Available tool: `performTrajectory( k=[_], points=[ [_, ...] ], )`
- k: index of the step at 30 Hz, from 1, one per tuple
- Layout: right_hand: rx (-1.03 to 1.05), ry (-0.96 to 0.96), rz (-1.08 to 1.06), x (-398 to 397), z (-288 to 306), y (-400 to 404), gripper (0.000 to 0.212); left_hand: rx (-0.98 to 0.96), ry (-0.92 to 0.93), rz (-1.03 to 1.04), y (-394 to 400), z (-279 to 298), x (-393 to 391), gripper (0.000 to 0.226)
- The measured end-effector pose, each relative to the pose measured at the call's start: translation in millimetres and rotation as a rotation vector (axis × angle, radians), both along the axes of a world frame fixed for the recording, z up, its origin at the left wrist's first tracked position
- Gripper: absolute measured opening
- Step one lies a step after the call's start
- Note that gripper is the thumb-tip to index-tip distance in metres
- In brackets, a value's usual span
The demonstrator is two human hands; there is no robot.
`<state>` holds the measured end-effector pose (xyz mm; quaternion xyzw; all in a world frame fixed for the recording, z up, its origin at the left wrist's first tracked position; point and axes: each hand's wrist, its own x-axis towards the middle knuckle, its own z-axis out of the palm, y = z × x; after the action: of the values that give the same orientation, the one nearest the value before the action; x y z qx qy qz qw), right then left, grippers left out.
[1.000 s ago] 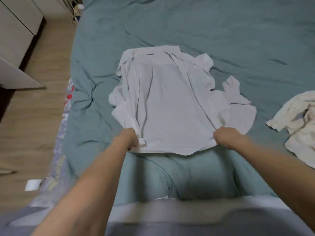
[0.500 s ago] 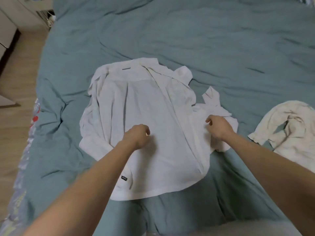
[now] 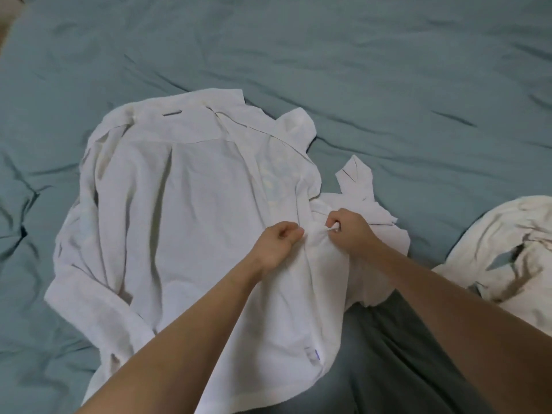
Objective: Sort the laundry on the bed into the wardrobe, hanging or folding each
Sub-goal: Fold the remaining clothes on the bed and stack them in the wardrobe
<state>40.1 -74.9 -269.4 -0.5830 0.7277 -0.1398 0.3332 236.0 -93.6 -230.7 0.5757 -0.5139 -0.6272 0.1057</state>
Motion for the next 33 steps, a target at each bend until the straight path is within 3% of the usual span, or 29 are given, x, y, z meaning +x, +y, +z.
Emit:
performTrajectory(
  k=[3, 6, 10, 15, 17, 19, 22, 24, 26, 29, 33],
  points=[
    [-0.160, -0.210, -0.041, 8, 26, 14, 0.014, 0.263, 0.094, 0.191, -1, 19, -17, 0.042],
    [-0.163, -0.398, 0.000, 31, 58, 27, 0.018, 0.523, 0.298, 0.309, -2, 37, -13, 0.058],
    [-0.138, -0.559, 0.141, 81, 103, 51, 0.021, 0.628, 0.396, 0.380, 1, 57, 30, 0.068],
    [-0.014, -0.578, 0.390, 151, 106, 80, 0.020, 0.423, 0.146, 0.326, 29, 57, 106, 0.021],
    [0.119, -0.580, 0.398, 169, 94, 91, 0.025, 0.380, 0.012, 0.417, 46, 43, 133, 0.016],
    [0.152, -0.586, 0.278, 175, 81, 101, 0.024, 0.306, -0.180, 0.485, 63, 24, 154, 0.018],
    [-0.020, -0.357, -0.030, 156, 57, 110, 0.015, 0.269, -0.266, 0.443, 84, 6, 165, 0.030],
    [-0.030, -0.157, -0.089, 133, 45, 123, 0.008, 0.243, -0.250, 0.360, 96, 1, 162, 0.038],
    [0.117, -0.032, 0.077, 118, 37, 141, 0.013, 0.163, -0.285, 0.268, 108, -6, 160, 0.043],
    [0.310, 0.219, 0.419, 117, 31, 172, 0.039, 0.042, -0.287, 0.262, 124, -11, 159, 0.029],
    [0.285, 0.417, 0.458, 127, 24, 189, 0.050, 0.008, -0.276, 0.469, 136, -13, 163, 0.015]
  ],
)
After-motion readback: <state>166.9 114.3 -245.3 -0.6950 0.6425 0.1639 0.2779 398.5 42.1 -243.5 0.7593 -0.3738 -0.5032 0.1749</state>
